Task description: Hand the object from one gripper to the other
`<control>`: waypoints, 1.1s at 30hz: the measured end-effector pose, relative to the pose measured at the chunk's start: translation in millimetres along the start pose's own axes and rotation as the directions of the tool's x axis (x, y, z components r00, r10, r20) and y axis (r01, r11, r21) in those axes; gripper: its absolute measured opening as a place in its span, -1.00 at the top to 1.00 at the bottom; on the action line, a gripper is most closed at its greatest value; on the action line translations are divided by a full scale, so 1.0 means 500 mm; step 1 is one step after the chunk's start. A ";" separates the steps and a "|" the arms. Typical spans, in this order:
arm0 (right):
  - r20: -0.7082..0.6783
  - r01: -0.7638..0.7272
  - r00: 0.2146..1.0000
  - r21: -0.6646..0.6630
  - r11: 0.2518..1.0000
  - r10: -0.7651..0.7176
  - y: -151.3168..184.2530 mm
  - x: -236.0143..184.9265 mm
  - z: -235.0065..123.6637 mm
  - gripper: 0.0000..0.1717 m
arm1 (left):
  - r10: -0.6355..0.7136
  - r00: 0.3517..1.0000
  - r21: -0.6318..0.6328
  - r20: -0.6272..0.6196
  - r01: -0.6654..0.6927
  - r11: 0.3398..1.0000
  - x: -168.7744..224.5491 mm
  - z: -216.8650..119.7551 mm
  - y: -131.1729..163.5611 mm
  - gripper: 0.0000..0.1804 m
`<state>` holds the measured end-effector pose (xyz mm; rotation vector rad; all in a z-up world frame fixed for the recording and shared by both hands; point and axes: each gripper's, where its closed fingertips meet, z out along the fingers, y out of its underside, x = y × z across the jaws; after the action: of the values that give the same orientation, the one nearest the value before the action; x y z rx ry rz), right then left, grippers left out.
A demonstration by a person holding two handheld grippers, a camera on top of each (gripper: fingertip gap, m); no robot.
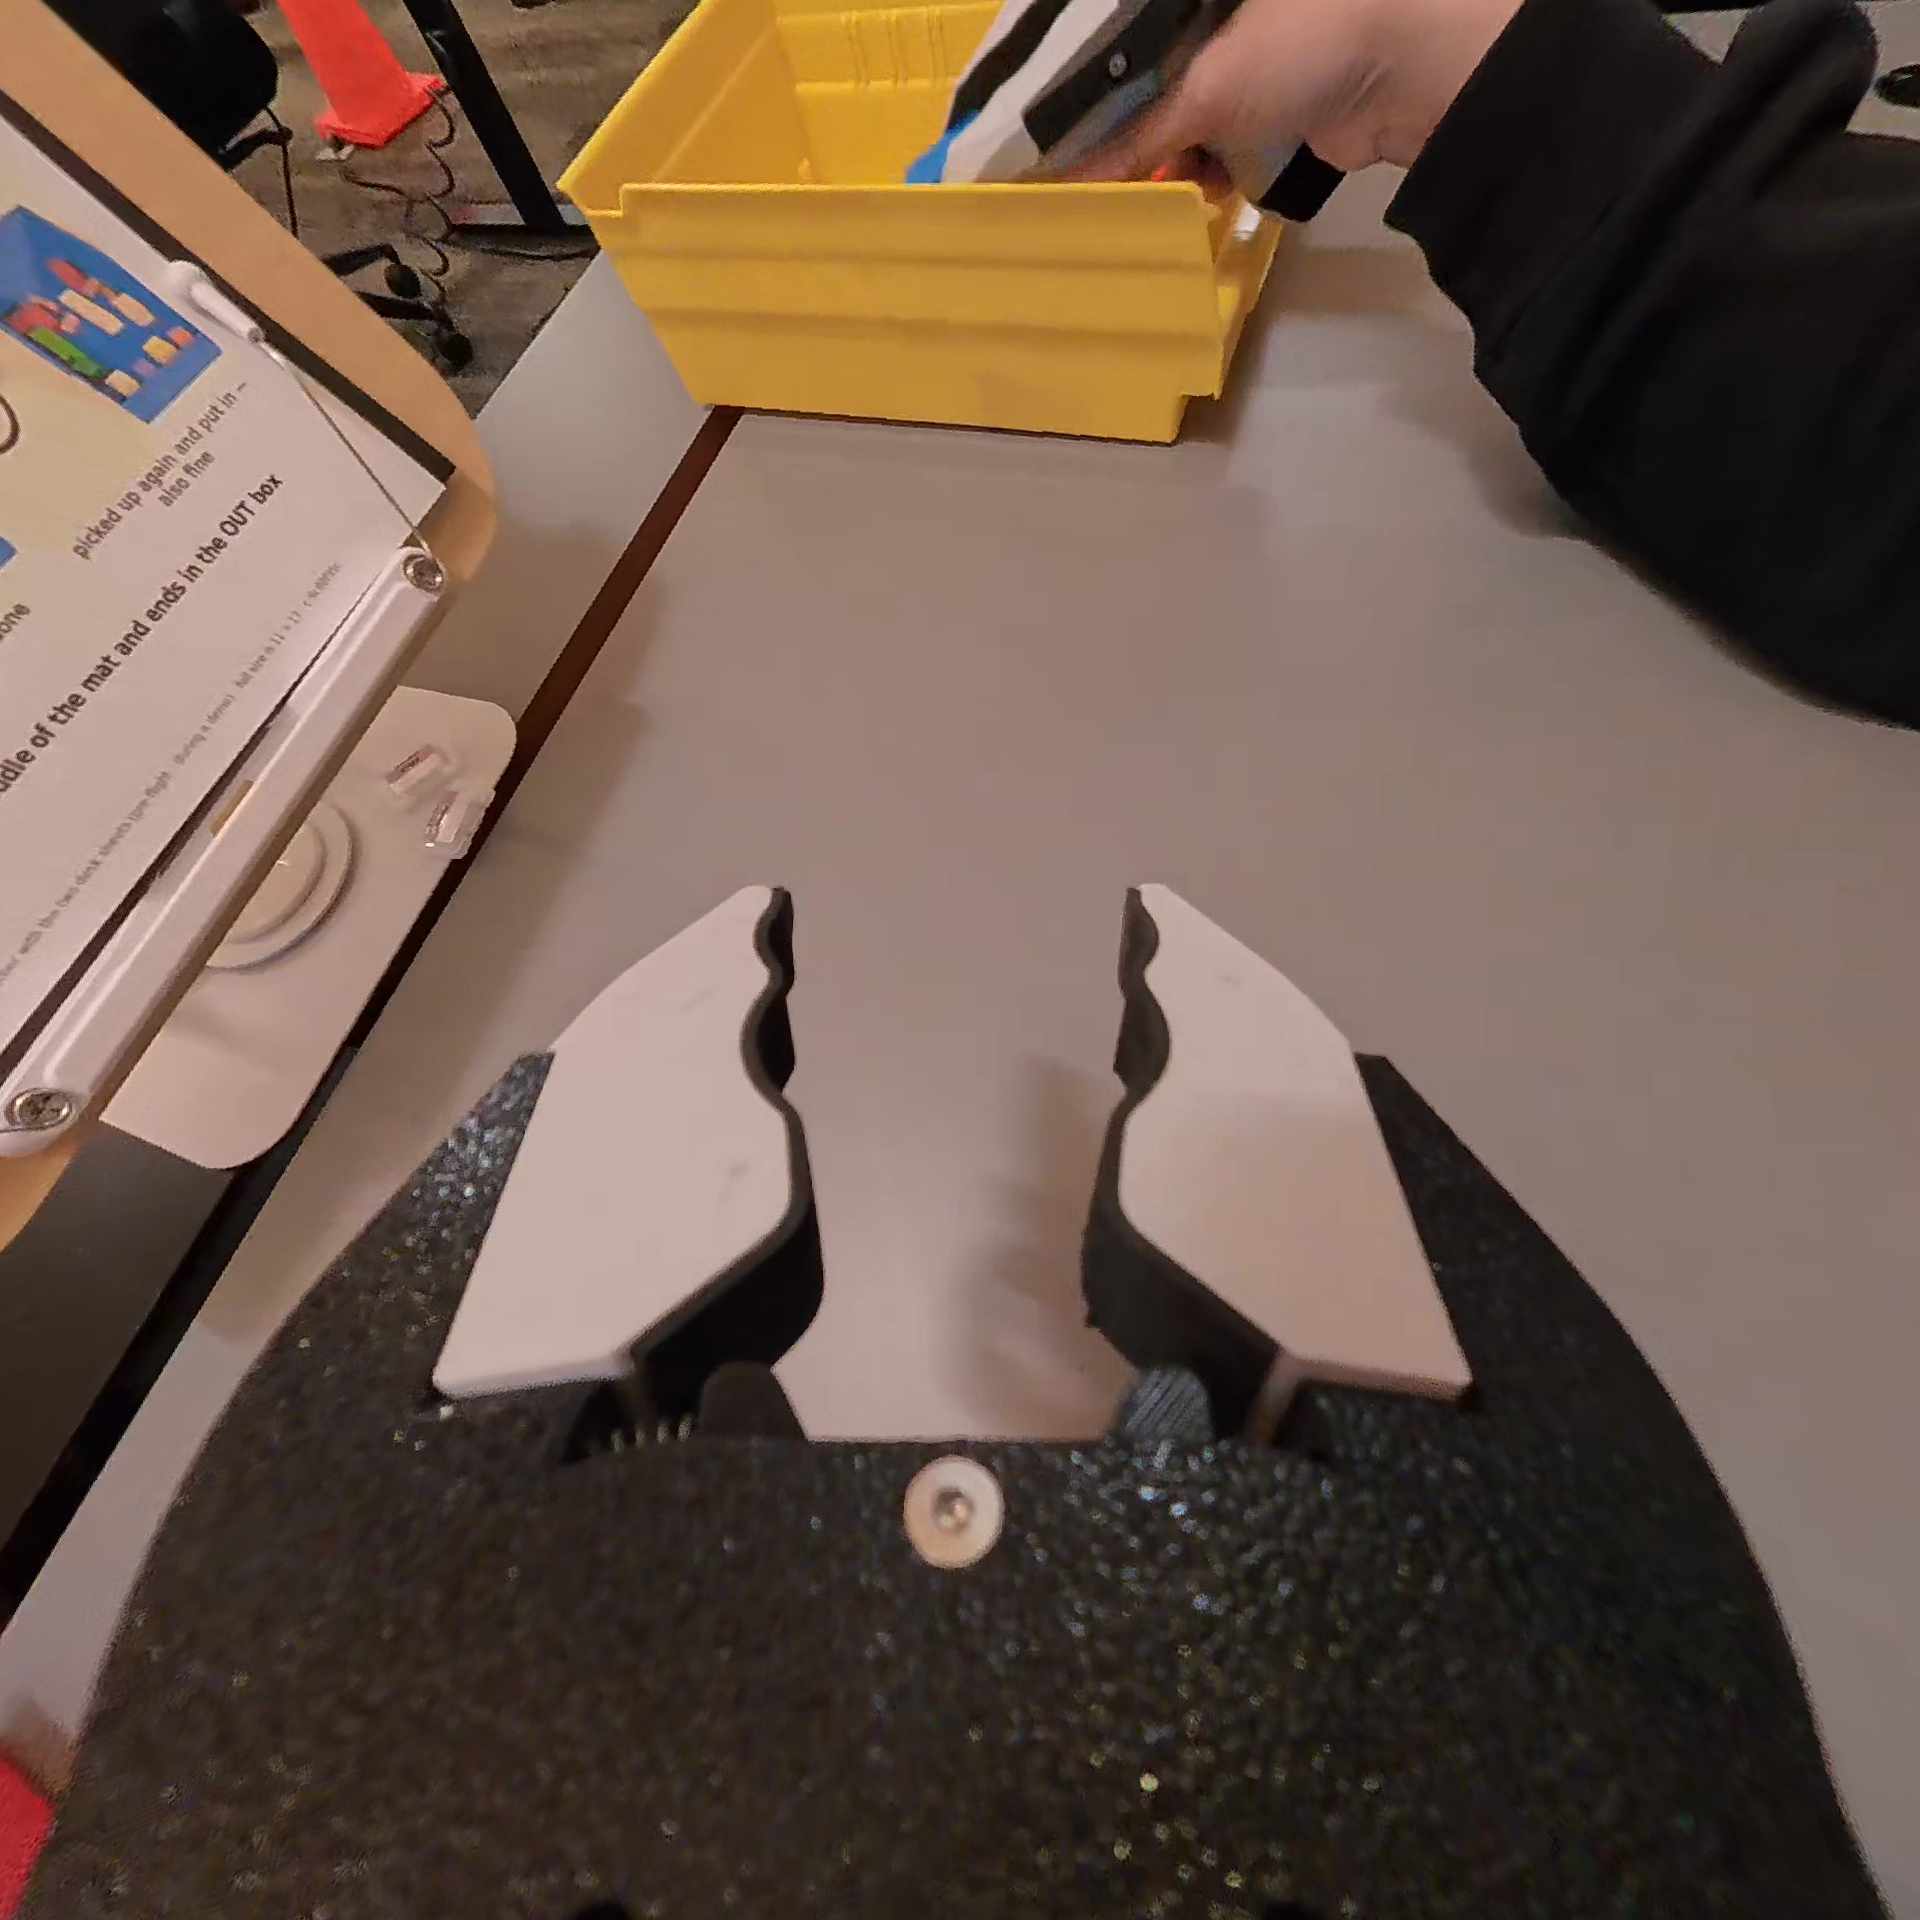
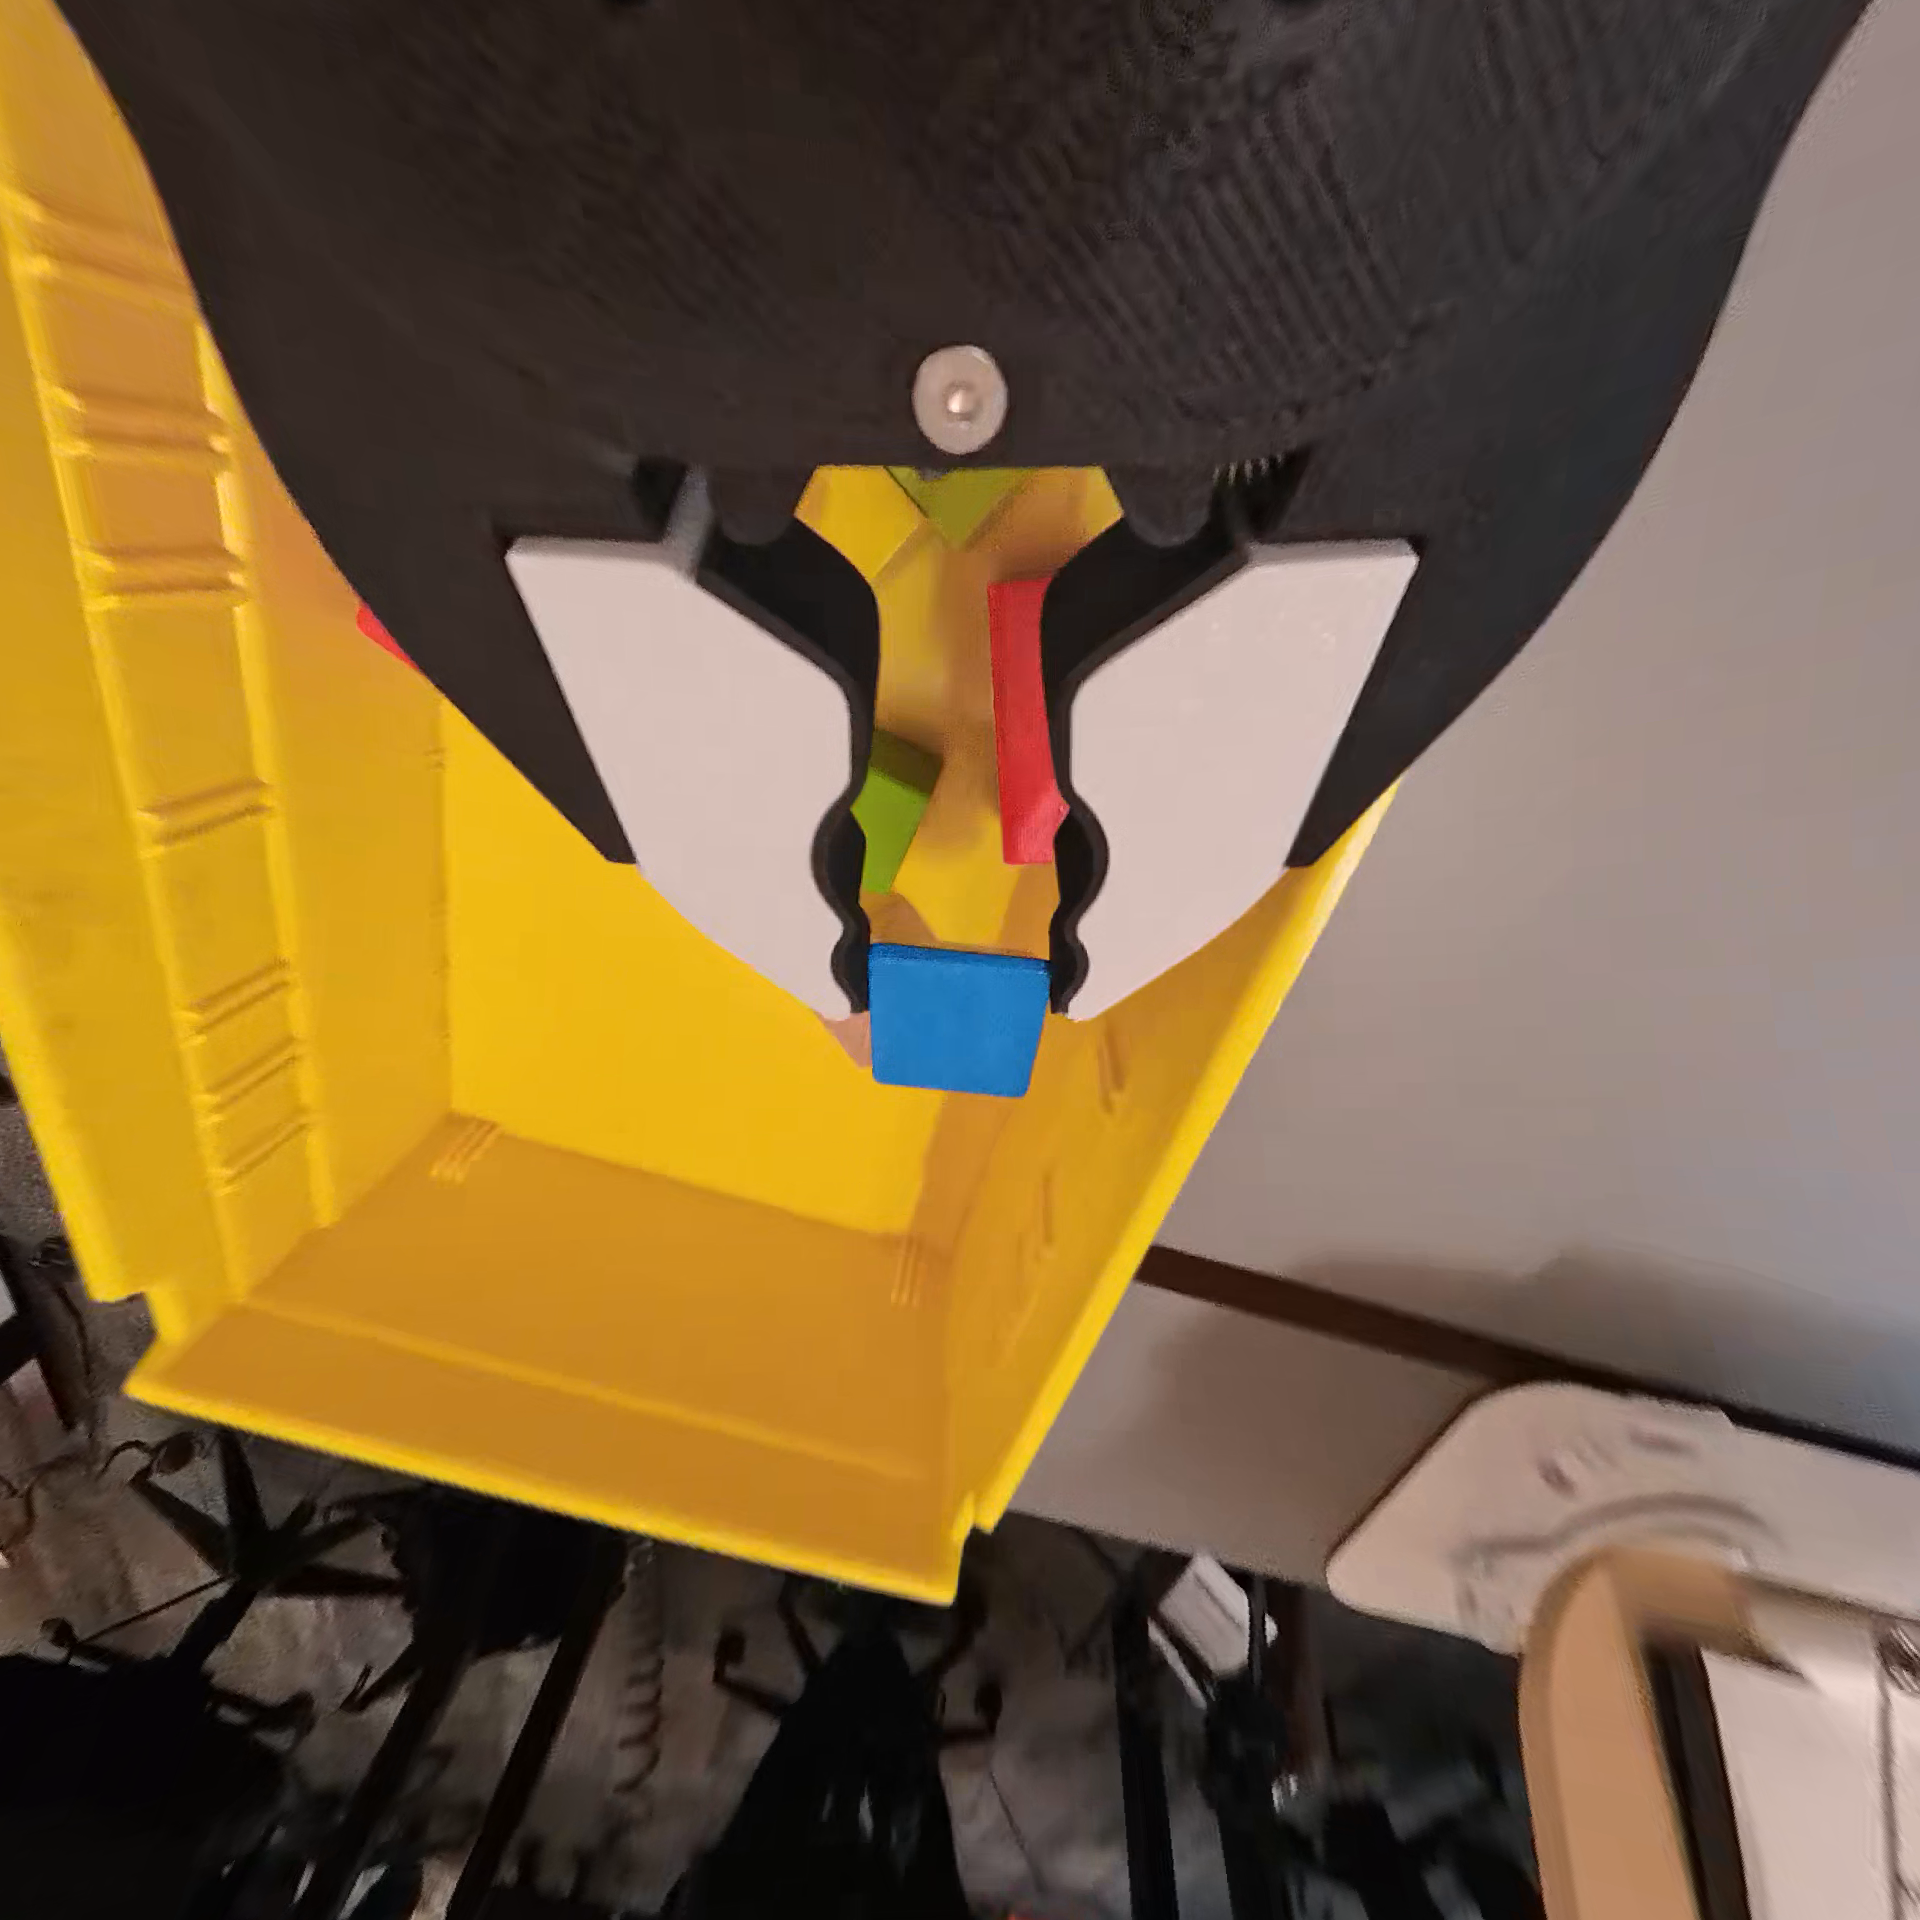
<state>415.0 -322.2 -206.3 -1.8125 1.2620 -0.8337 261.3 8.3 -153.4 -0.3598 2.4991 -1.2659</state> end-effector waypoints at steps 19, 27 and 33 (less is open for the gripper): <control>-0.005 0.021 1.000 0.251 0.968 -0.020 -0.122 -0.036 -0.075 0.17 | -0.192 0.867 -0.110 0.459 0.270 0.957 -0.259 -0.333 0.197 0.28; 0.143 0.012 0.987 0.362 0.932 -0.068 -0.192 -0.143 -0.096 0.19 | -0.065 0.879 -0.388 0.472 0.273 0.880 -0.324 -0.434 0.324 0.26; 0.217 -0.009 0.972 0.397 0.918 -0.085 -0.215 -0.192 -0.103 0.19 | -0.057 0.904 -0.483 0.423 0.278 0.830 -0.356 -0.455 0.387 0.25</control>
<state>391.9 -218.2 -96.4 -1.5552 0.8397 -0.8058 321.2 351.0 -154.3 -0.8942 2.4457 -0.4389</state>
